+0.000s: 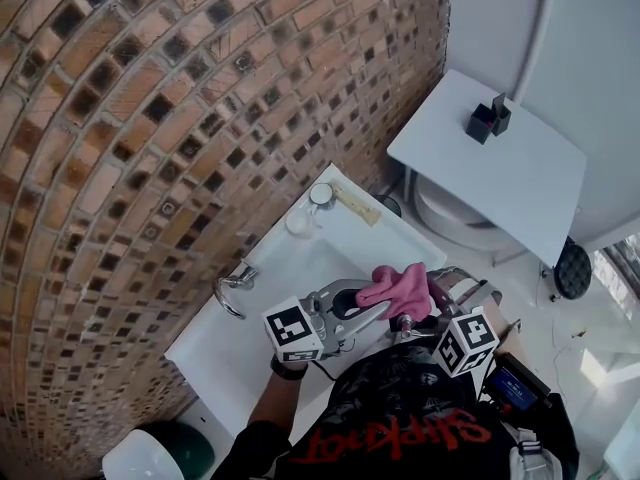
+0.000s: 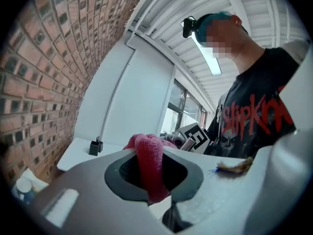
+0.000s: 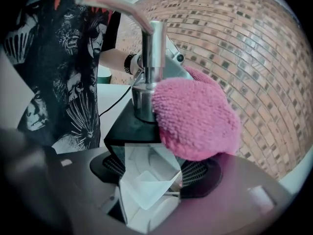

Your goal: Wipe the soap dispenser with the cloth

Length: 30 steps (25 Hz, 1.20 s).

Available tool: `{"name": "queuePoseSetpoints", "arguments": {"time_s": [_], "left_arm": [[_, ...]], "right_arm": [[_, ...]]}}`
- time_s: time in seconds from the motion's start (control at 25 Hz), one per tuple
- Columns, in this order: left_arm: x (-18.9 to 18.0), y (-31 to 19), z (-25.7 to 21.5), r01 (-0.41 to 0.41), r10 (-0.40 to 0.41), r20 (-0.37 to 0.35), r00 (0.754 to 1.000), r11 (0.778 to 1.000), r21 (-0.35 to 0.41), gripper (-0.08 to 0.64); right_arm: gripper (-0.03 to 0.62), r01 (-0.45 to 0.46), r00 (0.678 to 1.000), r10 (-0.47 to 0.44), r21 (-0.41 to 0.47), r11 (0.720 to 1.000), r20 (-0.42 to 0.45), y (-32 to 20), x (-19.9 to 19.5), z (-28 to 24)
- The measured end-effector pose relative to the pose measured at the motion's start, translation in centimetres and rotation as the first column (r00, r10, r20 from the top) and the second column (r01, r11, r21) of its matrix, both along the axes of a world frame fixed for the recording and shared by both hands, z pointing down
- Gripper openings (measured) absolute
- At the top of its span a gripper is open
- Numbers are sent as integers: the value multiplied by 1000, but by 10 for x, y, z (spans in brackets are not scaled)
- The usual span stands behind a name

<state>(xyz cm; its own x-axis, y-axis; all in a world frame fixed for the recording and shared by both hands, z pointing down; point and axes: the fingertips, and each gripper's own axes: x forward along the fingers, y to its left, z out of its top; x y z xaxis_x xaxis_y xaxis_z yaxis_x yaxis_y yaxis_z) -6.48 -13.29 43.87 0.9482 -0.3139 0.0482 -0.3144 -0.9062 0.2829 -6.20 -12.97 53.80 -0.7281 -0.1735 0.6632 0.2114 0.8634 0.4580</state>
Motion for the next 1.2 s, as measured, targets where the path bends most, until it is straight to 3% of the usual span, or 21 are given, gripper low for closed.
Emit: {"name": "queuePoseSetpoints", "arguments": {"time_s": [0.12,0.2,0.36,0.52,0.64,0.76,0.88,1.04,1.2], "left_arm": [[0,-7,-4,-20,7,-101,995,991,-131,44],[0,-13,-2,-8,-7,-88,996,985,-171,44],[-3,-25,29,85,-70,136,988,990,-112,44],[-9,-31,43,124,-111,197,974,991,-54,44],[-20,-45,73,179,-173,318,932,984,11,44],[-35,-65,109,255,-253,401,881,966,49,44],[-37,-67,98,301,-304,300,904,952,57,44],[-24,-42,29,280,-303,99,948,939,199,44],[-5,-6,-32,252,-251,-41,967,923,292,44]], "right_arm": [[304,11,1000,-11,10,1000,3,4,1,-7],[304,23,1000,-23,22,1000,10,7,-1,-12],[304,50,997,-50,-4,999,64,18,-9,-24],[304,68,993,-67,-11,998,99,22,-11,-38],[304,85,984,-79,-33,996,160,27,-12,-55],[304,67,950,-27,-120,991,310,21,-13,-83],[304,-14,918,104,-231,973,383,1,-8,-93],[305,-161,932,236,-268,950,275,-25,5,-59],[305,-237,943,293,-297,925,159,-30,12,-21]]}}
